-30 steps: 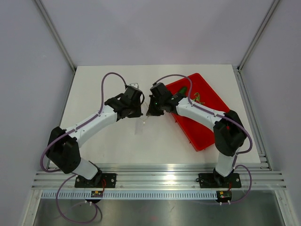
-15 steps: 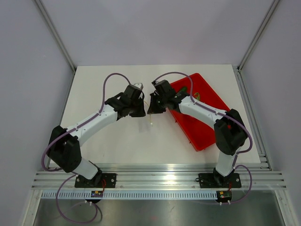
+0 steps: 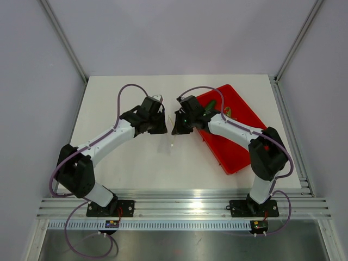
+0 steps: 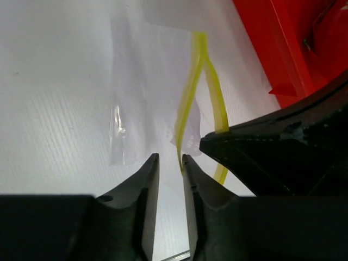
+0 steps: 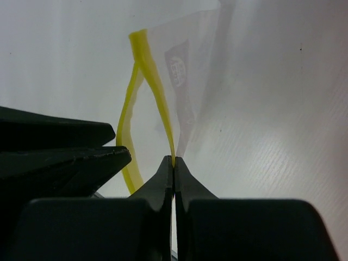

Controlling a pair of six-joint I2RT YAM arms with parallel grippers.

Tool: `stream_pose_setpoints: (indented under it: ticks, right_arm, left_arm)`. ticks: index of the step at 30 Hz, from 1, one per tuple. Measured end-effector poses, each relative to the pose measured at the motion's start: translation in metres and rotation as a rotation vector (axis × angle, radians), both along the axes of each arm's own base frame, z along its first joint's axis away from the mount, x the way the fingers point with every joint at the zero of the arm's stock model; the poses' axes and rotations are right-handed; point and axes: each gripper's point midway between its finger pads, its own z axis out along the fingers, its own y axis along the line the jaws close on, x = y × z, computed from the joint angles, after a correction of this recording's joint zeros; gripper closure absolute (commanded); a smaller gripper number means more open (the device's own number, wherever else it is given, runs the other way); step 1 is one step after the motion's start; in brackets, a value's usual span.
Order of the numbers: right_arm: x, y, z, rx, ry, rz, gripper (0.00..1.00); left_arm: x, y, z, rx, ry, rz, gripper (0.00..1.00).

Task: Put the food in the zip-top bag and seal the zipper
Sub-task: Open the zipper of the food storage bag.

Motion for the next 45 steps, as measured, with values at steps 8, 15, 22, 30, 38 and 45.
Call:
stream_pose_setpoints:
  ticks: [8,15,22,30,38,45]
  right_arm:
    - [-0.009,0.006,0.011,0.025,-0.015,0.022,1.00]
    - [-0.013,0.011,0.012,0.033,-0.016,0.031,1.00]
    - [-0.012,0.010,0.011,0.033,-0.011,0.011,1.00]
    - [0.000,-0.009,0.000,-0.059,-0.027,-0.095,1.00]
    - [0.012,-0.014,0.003,-0.105,-0.053,-0.148,0.81]
    - [0.011,-0.009,0.008,-0.077,-0.046,-0.139,0.65]
  left_arm:
    - [-0.001,-0.001,0.000,-0.016,0.009,0.000,0.79]
    - [-0.001,-0.002,-0.001,-0.019,0.012,-0.004,0.79]
    - [-0.003,-0.002,-0.005,-0.017,0.024,-0.002,1.00]
    - [-0.012,0.010,-0.007,0.045,0.065,0.004,1.00]
    - [-0.010,0.012,0.028,0.070,0.043,-0.035,1.00]
    - [-0.008,0.012,0.006,0.143,0.124,-0.061,1.00]
